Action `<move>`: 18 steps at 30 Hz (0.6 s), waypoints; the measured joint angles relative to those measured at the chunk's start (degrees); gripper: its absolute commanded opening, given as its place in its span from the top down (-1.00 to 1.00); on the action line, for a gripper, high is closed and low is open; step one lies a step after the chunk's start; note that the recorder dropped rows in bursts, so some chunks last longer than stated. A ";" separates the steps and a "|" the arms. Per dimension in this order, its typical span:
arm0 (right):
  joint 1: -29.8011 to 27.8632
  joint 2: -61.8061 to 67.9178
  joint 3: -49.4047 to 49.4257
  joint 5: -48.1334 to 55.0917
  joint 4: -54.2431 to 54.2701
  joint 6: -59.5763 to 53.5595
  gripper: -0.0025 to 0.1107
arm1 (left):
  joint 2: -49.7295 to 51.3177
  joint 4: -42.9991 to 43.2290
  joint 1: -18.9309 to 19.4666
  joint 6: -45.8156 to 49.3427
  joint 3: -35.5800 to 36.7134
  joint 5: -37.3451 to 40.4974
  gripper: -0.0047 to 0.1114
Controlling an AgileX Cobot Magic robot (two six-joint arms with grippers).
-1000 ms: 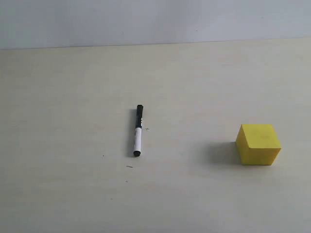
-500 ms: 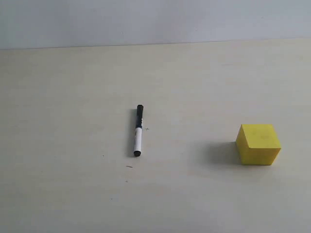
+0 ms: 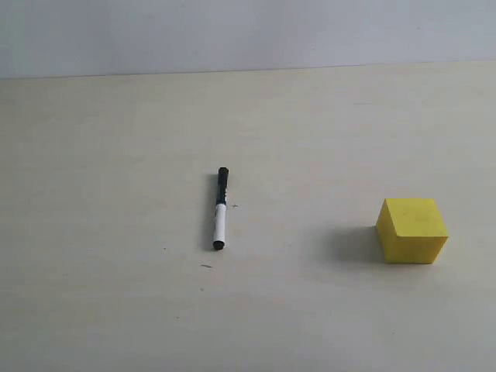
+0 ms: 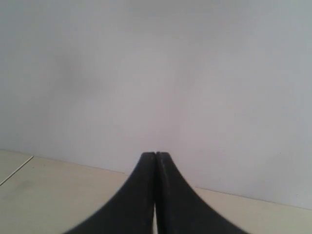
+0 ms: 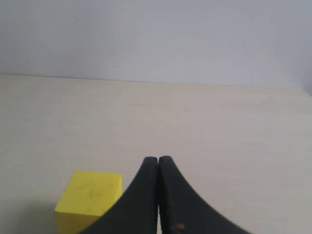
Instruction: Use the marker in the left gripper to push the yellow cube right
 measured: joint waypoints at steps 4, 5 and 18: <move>0.00 0.00 0.00 0.00 0.00 0.00 0.96 | -3.01 0.00 -2.32 0.00 0.00 0.00 0.92; 0.00 0.00 0.00 0.00 0.00 0.00 0.96 | -3.61 0.00 -3.97 0.00 0.00 0.00 0.92; 0.00 0.00 0.00 0.00 0.00 0.00 0.96 | -3.66 0.90 -5.65 1.98 14.96 -8.86 0.92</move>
